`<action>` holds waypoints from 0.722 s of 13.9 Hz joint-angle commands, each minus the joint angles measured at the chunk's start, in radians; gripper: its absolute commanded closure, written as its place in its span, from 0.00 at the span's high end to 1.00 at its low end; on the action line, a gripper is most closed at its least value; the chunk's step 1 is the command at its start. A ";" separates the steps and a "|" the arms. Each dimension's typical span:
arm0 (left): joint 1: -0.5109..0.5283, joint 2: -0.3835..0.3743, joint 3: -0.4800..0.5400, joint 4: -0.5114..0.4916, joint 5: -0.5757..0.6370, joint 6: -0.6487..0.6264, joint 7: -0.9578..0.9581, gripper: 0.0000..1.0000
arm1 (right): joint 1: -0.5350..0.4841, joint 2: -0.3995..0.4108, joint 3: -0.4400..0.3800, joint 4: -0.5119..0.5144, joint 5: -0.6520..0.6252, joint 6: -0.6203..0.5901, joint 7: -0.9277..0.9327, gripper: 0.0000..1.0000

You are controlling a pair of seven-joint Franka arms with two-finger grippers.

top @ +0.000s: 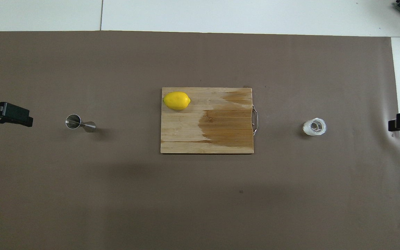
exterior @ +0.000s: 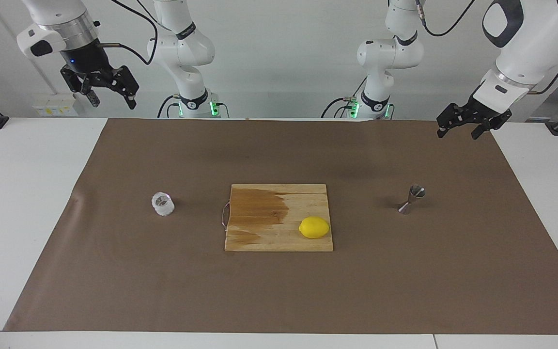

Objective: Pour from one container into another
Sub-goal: 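Move the open left gripper toward the small metal cup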

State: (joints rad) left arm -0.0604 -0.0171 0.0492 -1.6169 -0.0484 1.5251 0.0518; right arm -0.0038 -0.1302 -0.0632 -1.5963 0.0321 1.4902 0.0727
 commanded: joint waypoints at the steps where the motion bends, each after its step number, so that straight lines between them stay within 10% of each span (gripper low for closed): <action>1: -0.006 -0.026 0.005 -0.023 0.018 0.023 -0.004 1.00 | -0.004 -0.012 0.000 -0.007 -0.011 -0.013 -0.016 1.00; 10: 0.118 0.113 0.014 0.125 -0.138 -0.069 -0.208 1.00 | -0.004 -0.012 0.000 -0.007 -0.011 -0.013 -0.016 1.00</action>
State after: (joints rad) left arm -0.0053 0.0026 0.0673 -1.6006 -0.1240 1.5168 -0.0896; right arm -0.0038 -0.1302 -0.0632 -1.5963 0.0321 1.4902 0.0727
